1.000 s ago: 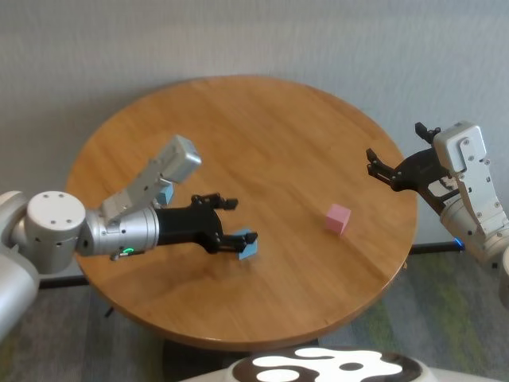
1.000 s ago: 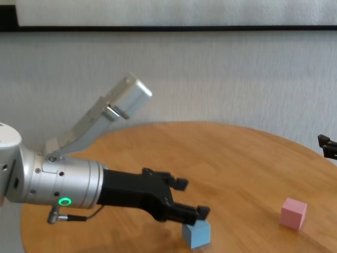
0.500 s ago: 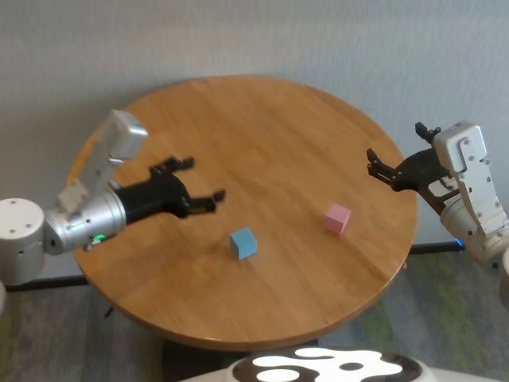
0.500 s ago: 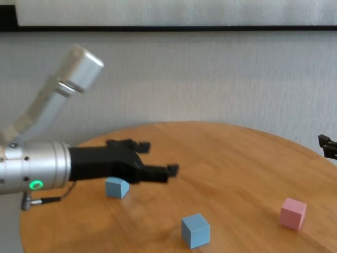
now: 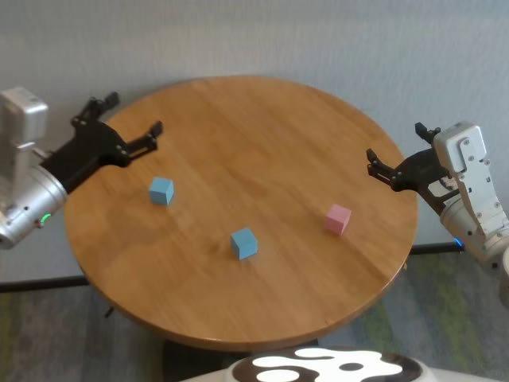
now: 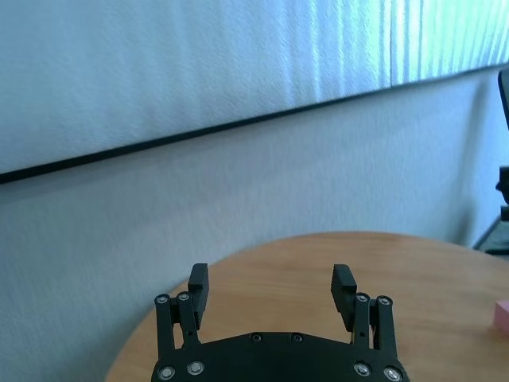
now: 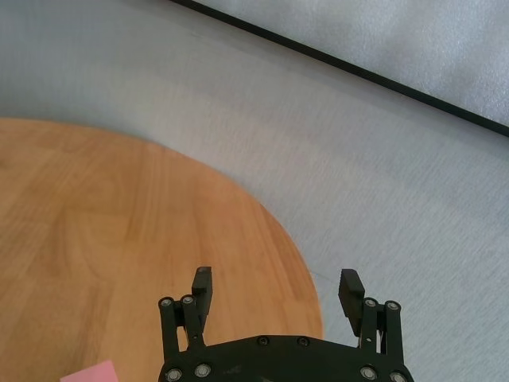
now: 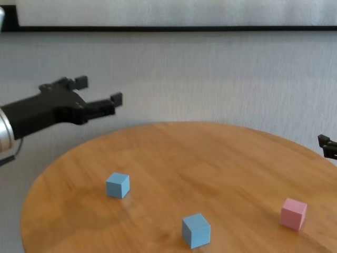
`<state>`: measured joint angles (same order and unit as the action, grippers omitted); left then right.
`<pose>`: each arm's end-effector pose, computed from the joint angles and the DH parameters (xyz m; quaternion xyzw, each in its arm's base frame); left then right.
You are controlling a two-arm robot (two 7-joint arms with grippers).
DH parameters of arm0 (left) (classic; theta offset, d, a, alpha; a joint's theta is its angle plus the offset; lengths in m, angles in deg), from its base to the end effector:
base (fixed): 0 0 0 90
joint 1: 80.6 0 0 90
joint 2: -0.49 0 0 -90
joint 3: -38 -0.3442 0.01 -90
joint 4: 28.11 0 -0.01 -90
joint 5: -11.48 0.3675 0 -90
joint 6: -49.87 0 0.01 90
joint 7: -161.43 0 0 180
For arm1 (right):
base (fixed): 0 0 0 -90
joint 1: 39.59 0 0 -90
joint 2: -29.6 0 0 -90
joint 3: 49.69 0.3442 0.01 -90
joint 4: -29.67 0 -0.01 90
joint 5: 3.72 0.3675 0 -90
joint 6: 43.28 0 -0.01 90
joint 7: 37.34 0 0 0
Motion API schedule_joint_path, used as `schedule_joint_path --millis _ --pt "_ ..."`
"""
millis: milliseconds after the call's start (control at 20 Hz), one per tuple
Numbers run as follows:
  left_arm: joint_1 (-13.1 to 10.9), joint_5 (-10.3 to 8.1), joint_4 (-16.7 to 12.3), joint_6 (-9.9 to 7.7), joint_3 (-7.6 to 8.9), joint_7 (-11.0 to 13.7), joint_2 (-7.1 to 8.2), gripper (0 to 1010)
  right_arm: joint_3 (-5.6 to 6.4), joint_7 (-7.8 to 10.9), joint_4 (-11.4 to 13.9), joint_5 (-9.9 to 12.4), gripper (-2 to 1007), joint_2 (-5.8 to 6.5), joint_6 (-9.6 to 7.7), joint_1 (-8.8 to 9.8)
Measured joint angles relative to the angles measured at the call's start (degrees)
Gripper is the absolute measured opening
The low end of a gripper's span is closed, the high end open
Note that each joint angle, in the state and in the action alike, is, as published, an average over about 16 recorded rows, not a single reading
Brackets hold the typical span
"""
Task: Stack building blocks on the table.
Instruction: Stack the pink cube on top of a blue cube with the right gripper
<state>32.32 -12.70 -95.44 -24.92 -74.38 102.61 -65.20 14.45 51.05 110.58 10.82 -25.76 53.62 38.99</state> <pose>0.5005 0.0821 -0.3397 0.0032 -0.0869 0.4074 0.9091 0.4223 -0.0979 -0.3573 -0.1415 -0.1324 -0.5798 0.7914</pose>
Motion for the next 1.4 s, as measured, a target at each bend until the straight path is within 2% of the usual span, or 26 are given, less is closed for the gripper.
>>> schedule_joint_path --millis 150,250,450,700,1050,1400 --pt "-0.50 -1.39 0.71 2.69 2.35 -0.12 0.03 1000 0.00 0.00 0.00 0.00 1005 0.00 0.00 0.00" --pt "-0.64 -2.39 1.34 3.80 3.59 0.09 -0.03 1000 0.00 0.00 0.00 0.00 1005 0.00 0.00 0.00" --pt "-0.40 -4.24 2.94 4.43 5.03 1.74 -0.07 1000 0.00 0.00 0.00 0.00 1005 0.00 0.00 0.00" --pt "0.04 -5.35 4.18 3.26 5.07 4.63 0.55 1000 0.00 0.00 0.00 0.00 1005 0.00 0.00 0.00" --pt "0.06 -5.19 3.86 0.15 3.63 8.10 1.74 1000 0.00 0.00 0.00 0.00 1005 0.00 0.00 0.00" --pt "-0.20 -4.67 3.00 -2.50 2.28 9.08 2.08 1000 0.00 0.00 0.00 0.00 1005 0.00 0.00 0.00"
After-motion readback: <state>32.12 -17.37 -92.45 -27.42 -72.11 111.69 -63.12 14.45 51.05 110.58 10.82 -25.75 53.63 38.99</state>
